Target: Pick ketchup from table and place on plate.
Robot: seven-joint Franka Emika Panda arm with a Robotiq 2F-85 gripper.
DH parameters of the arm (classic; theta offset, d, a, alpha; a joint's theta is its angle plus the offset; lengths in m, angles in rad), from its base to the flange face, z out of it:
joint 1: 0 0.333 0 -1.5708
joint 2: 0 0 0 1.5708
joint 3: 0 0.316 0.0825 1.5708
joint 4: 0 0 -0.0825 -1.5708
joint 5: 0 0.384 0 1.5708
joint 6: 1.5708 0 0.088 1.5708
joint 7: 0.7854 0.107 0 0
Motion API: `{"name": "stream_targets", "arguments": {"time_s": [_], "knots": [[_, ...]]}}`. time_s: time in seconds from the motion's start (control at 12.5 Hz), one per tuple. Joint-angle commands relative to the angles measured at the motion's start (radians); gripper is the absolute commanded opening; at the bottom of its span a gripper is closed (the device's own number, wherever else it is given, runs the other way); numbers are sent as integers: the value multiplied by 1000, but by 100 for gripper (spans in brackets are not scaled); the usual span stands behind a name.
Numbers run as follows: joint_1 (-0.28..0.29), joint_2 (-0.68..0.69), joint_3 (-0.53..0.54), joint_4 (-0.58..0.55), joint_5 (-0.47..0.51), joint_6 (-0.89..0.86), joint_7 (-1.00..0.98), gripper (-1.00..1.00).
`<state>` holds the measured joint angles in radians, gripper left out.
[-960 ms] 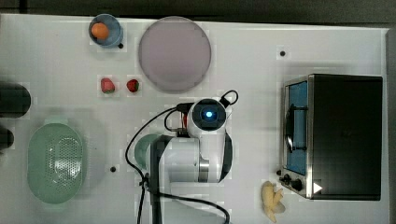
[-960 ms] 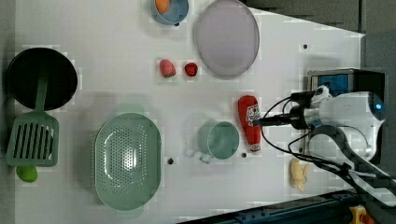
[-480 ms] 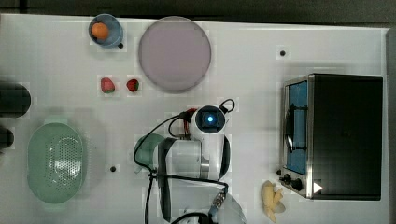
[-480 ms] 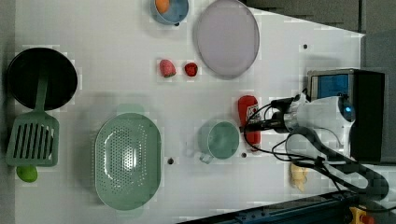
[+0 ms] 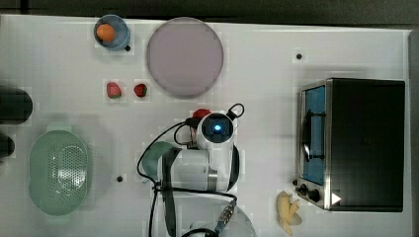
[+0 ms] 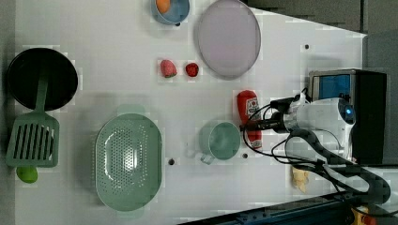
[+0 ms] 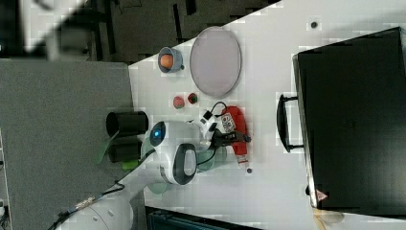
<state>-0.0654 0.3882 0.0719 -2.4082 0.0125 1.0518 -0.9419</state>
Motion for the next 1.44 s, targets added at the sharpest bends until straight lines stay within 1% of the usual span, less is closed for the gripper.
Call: {"name": "stream_targets", "arguments": {"time_s": [0.08, 0.4, 0.56, 0.72, 0.88, 1.04, 1.44], "knots": [[2, -93, 2, 64, 0, -80, -26, 30], [5, -209, 15, 175, 1, -335, 3, 30], [9, -220, 30, 282, 1, -453, 67, 30], [16, -199, 47, 405, 1, -563, 119, 30], [25, -156, 55, 528, 1, -639, 152, 30], [31, -82, 55, 652, 2, -680, 167, 30], [33, 152, 55, 888, 2, -678, 167, 30]]}}
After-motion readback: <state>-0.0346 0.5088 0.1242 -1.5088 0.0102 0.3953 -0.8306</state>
